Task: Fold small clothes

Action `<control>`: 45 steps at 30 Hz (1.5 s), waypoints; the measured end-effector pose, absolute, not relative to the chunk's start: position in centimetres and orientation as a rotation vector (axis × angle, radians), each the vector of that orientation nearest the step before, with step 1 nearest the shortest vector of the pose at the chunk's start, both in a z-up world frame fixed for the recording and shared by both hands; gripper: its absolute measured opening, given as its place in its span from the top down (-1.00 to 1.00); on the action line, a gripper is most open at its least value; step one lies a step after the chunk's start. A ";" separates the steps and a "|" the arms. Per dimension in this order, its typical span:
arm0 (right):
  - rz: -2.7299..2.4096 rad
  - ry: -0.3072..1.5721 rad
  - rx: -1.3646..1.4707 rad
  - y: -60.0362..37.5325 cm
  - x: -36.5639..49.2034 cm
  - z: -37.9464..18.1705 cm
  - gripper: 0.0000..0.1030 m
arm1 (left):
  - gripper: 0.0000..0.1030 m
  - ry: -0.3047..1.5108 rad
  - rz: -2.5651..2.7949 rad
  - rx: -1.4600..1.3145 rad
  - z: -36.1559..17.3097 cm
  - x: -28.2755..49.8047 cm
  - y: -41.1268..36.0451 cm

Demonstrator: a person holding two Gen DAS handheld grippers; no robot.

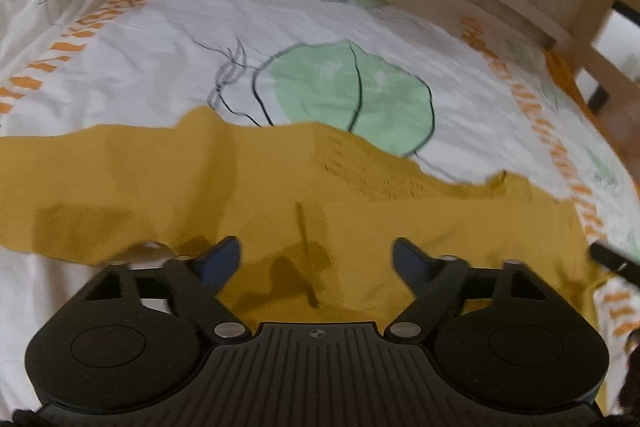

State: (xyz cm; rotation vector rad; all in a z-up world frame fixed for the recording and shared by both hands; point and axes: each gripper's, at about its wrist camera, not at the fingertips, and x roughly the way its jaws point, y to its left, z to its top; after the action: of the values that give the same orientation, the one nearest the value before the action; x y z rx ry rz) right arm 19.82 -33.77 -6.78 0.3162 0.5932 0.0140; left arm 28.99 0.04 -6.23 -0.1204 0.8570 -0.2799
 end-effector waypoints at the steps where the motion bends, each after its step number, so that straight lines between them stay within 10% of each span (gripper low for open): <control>1: -0.011 0.579 0.303 -34.4 19.5 -6.8 -0.97 | -0.40 0.861 -0.291 -0.111 -6.7 29.0 -0.4; 27: -0.091 0.593 0.659 -46.8 19.3 -8.5 -0.99 | -0.30 0.863 -0.369 -0.191 -9.8 30.9 -2.8; 33: -0.066 0.611 0.664 -46.6 19.6 -8.5 -0.99 | 0.90 0.894 -0.281 -0.224 -9.3 31.7 -2.4; 45: -0.059 0.634 0.651 -46.0 19.8 -8.5 -0.99 | 0.90 0.739 -0.249 -0.070 -4.4 31.4 -1.4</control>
State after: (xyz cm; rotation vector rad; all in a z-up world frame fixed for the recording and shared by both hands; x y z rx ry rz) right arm 19.78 -45.99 -8.47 0.6511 0.6344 -0.0592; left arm 31.45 -1.45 -4.44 -0.0697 0.7390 -0.2487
